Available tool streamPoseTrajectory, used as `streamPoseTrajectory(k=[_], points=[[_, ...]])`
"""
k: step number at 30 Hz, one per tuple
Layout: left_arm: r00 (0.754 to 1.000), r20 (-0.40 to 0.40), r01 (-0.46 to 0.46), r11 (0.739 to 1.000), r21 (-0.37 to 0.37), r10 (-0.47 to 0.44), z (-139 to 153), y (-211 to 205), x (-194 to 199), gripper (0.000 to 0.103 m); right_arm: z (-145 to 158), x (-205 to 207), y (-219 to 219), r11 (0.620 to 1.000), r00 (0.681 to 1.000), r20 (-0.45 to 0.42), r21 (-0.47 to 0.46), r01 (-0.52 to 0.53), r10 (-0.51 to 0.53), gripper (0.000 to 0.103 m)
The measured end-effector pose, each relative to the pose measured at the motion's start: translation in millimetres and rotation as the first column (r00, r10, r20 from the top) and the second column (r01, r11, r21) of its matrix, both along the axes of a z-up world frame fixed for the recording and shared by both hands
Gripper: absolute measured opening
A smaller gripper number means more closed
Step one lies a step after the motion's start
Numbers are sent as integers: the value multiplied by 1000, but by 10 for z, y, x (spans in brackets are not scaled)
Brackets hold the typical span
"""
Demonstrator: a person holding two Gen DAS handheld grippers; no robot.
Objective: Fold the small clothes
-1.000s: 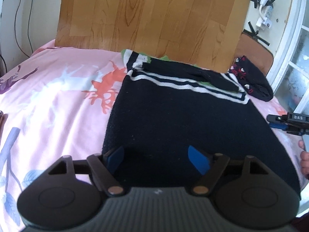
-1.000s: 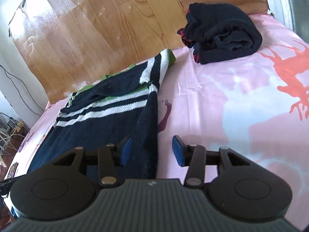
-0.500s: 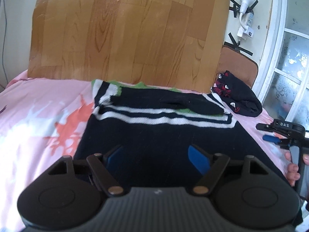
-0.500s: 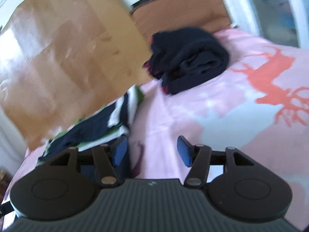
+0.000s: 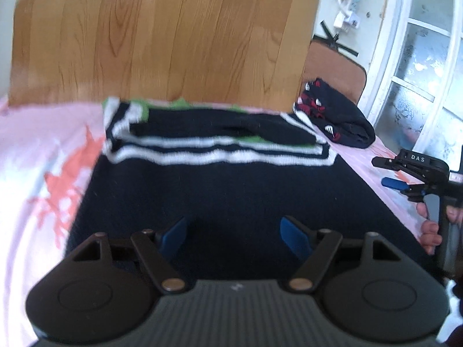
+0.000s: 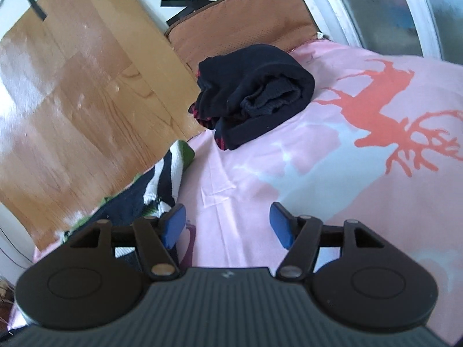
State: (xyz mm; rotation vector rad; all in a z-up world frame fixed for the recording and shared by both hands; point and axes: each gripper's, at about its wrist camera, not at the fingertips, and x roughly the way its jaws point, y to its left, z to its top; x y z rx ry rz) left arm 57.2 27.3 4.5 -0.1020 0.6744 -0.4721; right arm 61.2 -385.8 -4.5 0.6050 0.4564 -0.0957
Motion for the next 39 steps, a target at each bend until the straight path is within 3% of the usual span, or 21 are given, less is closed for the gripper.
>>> streamPoseTrajectory(k=[3,8,11,14,17,20,23,26,29,31,33,34,35,36,37,39], points=[[1000,-24,-6,999,-49,5,-23,60,37,71,5,-41,-13,1000,1000,16,16,8,-8,67],[999,20,-37,997,-61,39,9,97,-43,70,3,-38,-59,998,999,23,48,27,-28,71],[997,33,-61,995,-82,64,42,143,-53,71,81,46,12,1000,999,-15,0,28,-28,72],[997,-28,-72,989,-129,69,151,245,11,72,364,280,95,995,995,24,-14,-101,101,70],[997,-26,-73,987,-146,70,510,370,254,72,811,720,342,950,960,42,-161,-268,277,70],[992,63,-110,993,-30,112,943,344,775,76,1074,1324,631,870,904,-2,-272,-411,427,70],[987,103,-132,985,113,121,1055,94,1618,77,1049,2110,900,806,857,-111,-297,-512,503,70],[991,-21,-127,971,201,134,833,-201,2551,77,773,2857,1079,785,822,-257,-255,-565,508,70],[978,-126,-135,961,243,169,516,-437,3221,76,459,3249,1161,782,791,-335,-198,-591,513,70],[970,-162,-137,956,260,183,323,-526,3469,69,301,3368,1191,769,763,-356,-160,-618,540,70],[962,-217,-103,956,274,166,138,-603,3607,40,200,3449,1273,745,737,-378,-158,-648,560,70],[965,-209,-96,957,274,157,90,-615,3593,38,144,3485,1324,729,717,-400,-155,-667,570,68],[971,-192,-85,959,269,140,85,-637,3561,25,133,3469,1346,718,717,-394,-177,-674,576,66],[976,-178,-73,958,278,126,100,-659,3518,16,138,3448,1374,694,701,-394,-188,-694,594,32],[978,-162,-76,952,298,128,123,-674,3477,14,159,3411,1380,687,694,-393,-187,-702,603,20],[983,-140,-77,955,286,121,224,-612,3389,13,235,3300,1379,693,707,-370,-196,-694,603,16]])
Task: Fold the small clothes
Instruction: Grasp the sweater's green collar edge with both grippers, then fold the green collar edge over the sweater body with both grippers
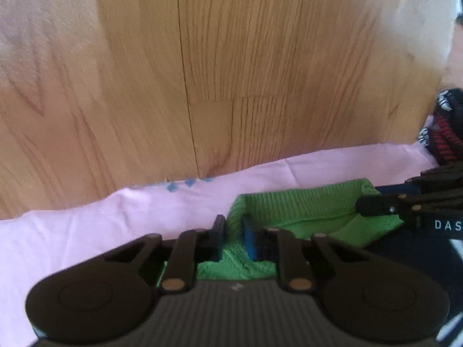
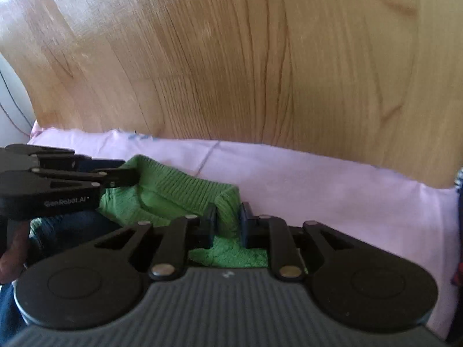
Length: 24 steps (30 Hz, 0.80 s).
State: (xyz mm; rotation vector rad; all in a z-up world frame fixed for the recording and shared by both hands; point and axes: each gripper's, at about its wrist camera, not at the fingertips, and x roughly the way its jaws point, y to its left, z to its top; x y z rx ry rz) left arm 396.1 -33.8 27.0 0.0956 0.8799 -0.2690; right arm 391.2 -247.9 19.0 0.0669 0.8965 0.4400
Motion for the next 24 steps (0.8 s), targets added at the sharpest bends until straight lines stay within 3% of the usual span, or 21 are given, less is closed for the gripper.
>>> streamPoseTrajectory(k=[4,8,12,15,20,24], points=[[995,102,17,998,-52,-11,420,158,-484,13,455,-435,-13,1000,995,104,28,-7,4,15],[973,227,65,995,-73,-47,802,280,-1245,13,941,-1118,31,999,974,221,17,-49,44,15],[948,305,126,987,-95,-92,970,369,-2083,13,1147,-1922,80,996,950,300,-12,-91,90,15],[946,304,154,982,-109,-115,852,400,-2621,13,1097,-2522,45,994,937,331,-24,-107,109,15],[968,213,165,977,-138,-133,372,453,-3121,20,569,-3232,43,992,951,282,-55,-114,126,16],[977,118,193,969,-155,-176,131,571,-3351,25,191,-3476,22,993,967,229,-61,-96,108,34]])
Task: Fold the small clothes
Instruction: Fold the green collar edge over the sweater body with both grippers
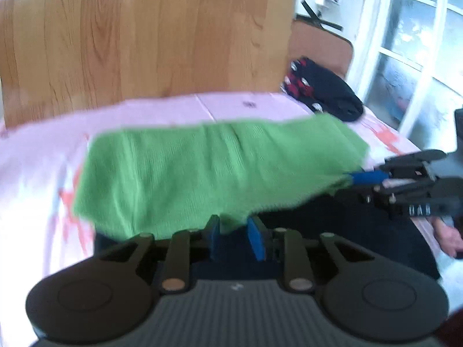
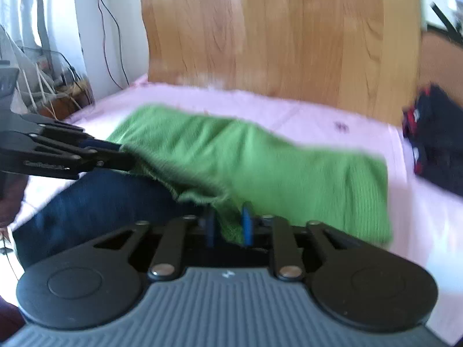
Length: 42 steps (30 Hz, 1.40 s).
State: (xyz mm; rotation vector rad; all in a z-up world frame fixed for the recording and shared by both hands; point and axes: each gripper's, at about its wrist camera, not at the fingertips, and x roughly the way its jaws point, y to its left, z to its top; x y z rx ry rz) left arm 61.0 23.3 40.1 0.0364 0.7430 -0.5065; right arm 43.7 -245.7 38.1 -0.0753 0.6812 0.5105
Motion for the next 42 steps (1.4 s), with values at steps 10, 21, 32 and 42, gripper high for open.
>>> streamPoseTrajectory(k=[10,21,32,42], points=[[949,69,-300,948,-107,309,245,652,540,63,289,169,-1006,870,915,36,327,369,-401,80],[922,82,-387,902,191,378,-252,141,1097,16,-247,570,-947,839,876,-121,252,482,-467,11],[950,-37,-302,944,132,309,117,710,-54,47,40,-524,-1429,876,951,-267,407,258,-156,48],[936,-229,-265,964,39,267,-165,837,-950,46,-369,-1241,-1472,867,908,-414,426,260,-69,46]])
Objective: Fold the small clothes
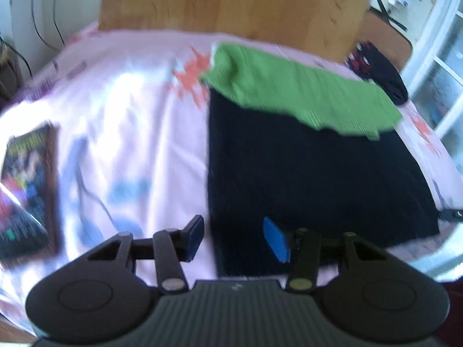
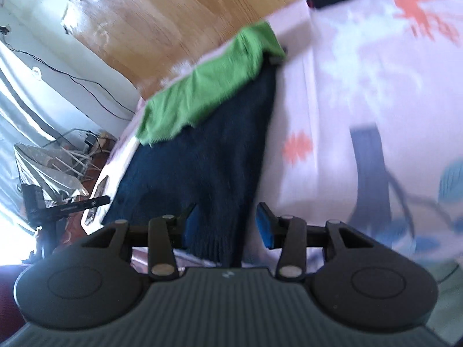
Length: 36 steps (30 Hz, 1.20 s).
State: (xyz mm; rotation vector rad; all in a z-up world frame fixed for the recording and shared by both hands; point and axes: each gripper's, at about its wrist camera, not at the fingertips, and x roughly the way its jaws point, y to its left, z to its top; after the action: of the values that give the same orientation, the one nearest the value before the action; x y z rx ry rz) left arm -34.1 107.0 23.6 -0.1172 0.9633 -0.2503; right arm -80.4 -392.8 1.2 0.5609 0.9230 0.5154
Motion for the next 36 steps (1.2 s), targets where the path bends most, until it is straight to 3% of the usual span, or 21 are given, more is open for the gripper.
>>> streamPoseTrajectory(k=[2,3,5,6,11,14,18,21,23,24,27,29,32,36], points=[[1000,24,2,1000,26,-3,-32,-58,-90,42,-12,-24,34,1000,1000,5,24,-15,15,45],[1000,26,1,1000,30,-2,-30,-80,-102,27,-18,-22,72,999,1000,-2,34,-24,24,40],[1000,20,-2,1000,3,2,6,-80,-99,13,-44,-6,180,999,999,-19,16,-39,40,20],[1000,19,-7,1000,-16,8,31,-62,-85,11,-32,16,215,999,999,-20,-1,-38,38,11],[996,72,-38,977,-208,54,347,186,56,10,232,105,141,999,998,59,44,-7,4,10],[989,117,-55,955,-290,92,574,252,390,10,534,336,74,998,987,151,47,48,-54,10],[972,174,-95,942,-321,157,810,175,1148,10,822,949,41,989,960,241,29,142,-145,10],[953,177,-190,938,-289,248,734,54,1799,22,776,1592,7,970,946,212,27,243,-243,12],[947,109,-275,940,-203,301,560,-17,2108,25,664,1896,15,936,923,199,-61,347,-329,31],[947,77,-290,935,-204,311,484,-9,2138,25,633,1956,6,916,912,193,-105,386,-362,48],[940,98,-290,916,-276,327,400,72,1935,25,664,1764,-26,913,891,245,-49,404,-382,50],[929,170,-271,916,-296,329,491,-23,1786,25,726,1603,123,929,890,302,-35,370,-343,50],[939,268,-139,953,-268,213,668,-379,1769,25,815,1680,650,960,905,376,-112,258,-199,50],[936,348,-22,993,-117,62,617,-906,1871,27,705,1886,1278,970,904,426,-204,131,-32,49]])
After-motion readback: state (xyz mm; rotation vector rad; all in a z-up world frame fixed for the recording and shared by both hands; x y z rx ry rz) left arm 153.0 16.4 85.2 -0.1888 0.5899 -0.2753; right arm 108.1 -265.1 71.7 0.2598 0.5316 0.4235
